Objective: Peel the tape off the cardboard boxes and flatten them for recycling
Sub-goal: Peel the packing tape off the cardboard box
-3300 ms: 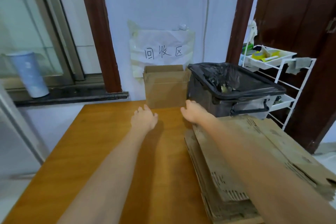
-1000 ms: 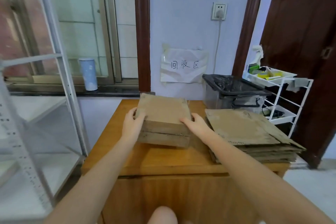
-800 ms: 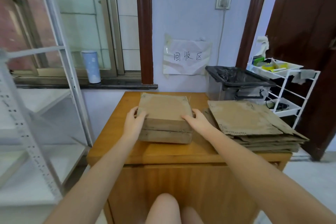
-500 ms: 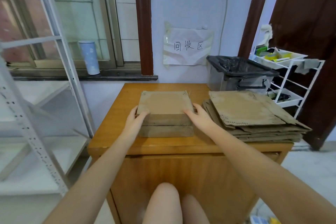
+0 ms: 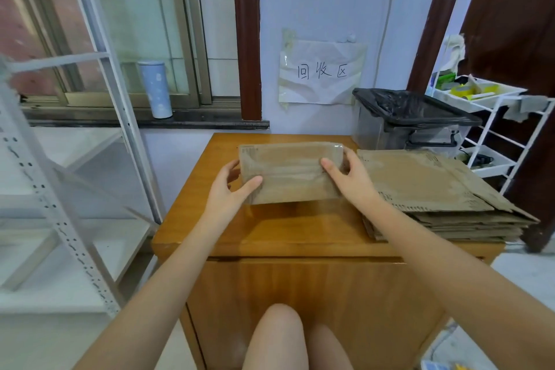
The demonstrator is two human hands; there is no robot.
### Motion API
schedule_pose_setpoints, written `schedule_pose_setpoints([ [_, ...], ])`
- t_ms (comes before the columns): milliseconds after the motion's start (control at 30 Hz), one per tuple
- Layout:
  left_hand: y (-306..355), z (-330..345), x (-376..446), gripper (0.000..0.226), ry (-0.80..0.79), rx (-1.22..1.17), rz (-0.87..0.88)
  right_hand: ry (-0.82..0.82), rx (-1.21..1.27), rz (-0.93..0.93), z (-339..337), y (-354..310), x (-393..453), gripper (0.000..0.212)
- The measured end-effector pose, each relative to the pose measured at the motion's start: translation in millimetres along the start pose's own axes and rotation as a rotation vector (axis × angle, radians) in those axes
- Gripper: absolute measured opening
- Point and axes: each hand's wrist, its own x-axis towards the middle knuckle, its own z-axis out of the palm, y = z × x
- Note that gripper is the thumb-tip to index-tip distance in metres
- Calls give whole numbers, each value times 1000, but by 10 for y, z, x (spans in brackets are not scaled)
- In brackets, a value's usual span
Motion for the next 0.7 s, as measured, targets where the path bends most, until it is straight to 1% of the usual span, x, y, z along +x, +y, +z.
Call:
schedule_pose_setpoints([
  [100, 108, -64, 8, 93, -100, 52, 90, 53, -3, -24, -84, -76, 194, 45],
  [167, 173, -98, -4, 102, -145, 87, 162, 53, -3, -18, -148, -116, 323, 44],
  [267, 244, -115, -10, 103, -148, 127, 250, -54, -18, 84, -247, -208, 461, 51],
  [333, 233, -106, 5, 101, -134, 139, 279, -139, -59, 120, -277, -222, 522, 47],
  [433, 162, -74, 38, 105, -98, 74, 240, -173, -120, 133, -283, -226, 608, 45],
  [533, 76, -45, 71, 117, -46, 77, 125, -214, -201, 161, -288, -307, 652, 45],
  [600, -11, -31, 73, 125, -51, 120, 76, -244, -264, 188, -269, -345, 696, 53],
  [667, -83, -21, 47, 127, -41, 158, 45, -200, -416, 151, -209, -357, 767, 63],
  [700, -110, -17, 36, 127, -18, 166, 33, -141, -556, 91, -173, -381, 802, 60],
])
